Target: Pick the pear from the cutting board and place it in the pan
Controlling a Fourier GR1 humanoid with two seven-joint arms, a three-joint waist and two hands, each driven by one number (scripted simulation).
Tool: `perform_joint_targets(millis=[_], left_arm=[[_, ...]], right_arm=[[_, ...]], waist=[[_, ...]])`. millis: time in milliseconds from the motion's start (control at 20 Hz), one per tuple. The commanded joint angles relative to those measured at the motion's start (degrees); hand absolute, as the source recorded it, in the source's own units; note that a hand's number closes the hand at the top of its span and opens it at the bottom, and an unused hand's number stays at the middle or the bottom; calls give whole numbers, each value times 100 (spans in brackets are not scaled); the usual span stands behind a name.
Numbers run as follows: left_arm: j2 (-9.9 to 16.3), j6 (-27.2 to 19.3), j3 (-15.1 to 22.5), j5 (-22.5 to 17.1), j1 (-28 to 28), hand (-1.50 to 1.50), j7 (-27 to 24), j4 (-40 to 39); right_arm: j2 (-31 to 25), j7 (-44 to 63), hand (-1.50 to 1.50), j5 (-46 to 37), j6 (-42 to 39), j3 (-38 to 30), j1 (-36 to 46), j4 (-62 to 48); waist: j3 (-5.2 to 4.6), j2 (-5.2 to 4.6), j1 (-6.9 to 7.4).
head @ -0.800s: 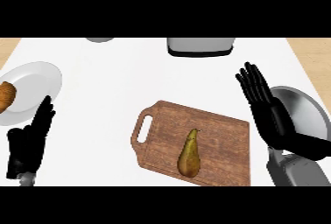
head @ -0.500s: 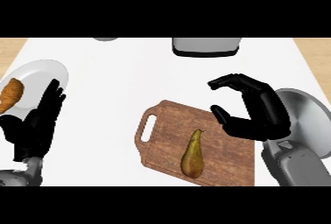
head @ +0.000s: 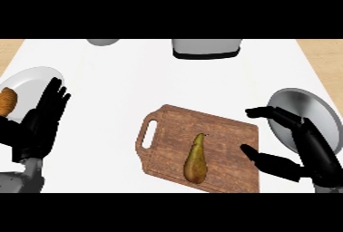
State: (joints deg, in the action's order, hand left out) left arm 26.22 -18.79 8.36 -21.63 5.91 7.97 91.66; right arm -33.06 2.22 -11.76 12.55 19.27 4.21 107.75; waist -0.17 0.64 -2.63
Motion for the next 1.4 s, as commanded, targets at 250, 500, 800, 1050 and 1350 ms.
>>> perform_joint_targets(millis=[250,500,800,1050,1350], left_arm=[[-253,124,26,136,301,0,73,-113],[-317,191,90,126,642,0,292,-247],[-370,198,115,251,382,0,151,-74],[-378,253,83,213,426,0,286,-66],[-364,536,-263,148,359,0,-1,-385]], right_arm=[[-913,1699,-150,-1103,-911,115,-53,1797],[-918,2880,-150,-1277,-2109,747,1269,1346],[-273,4336,-150,-1576,-3340,1667,2379,1052],[132,4835,-150,-875,-4444,1882,2686,83],[559,5676,-150,-681,-5197,2262,2440,442]], waist=[[9,-52,224],[-1,-79,368],[-2,-62,431],[-1,-73,460],[9,-54,266]])
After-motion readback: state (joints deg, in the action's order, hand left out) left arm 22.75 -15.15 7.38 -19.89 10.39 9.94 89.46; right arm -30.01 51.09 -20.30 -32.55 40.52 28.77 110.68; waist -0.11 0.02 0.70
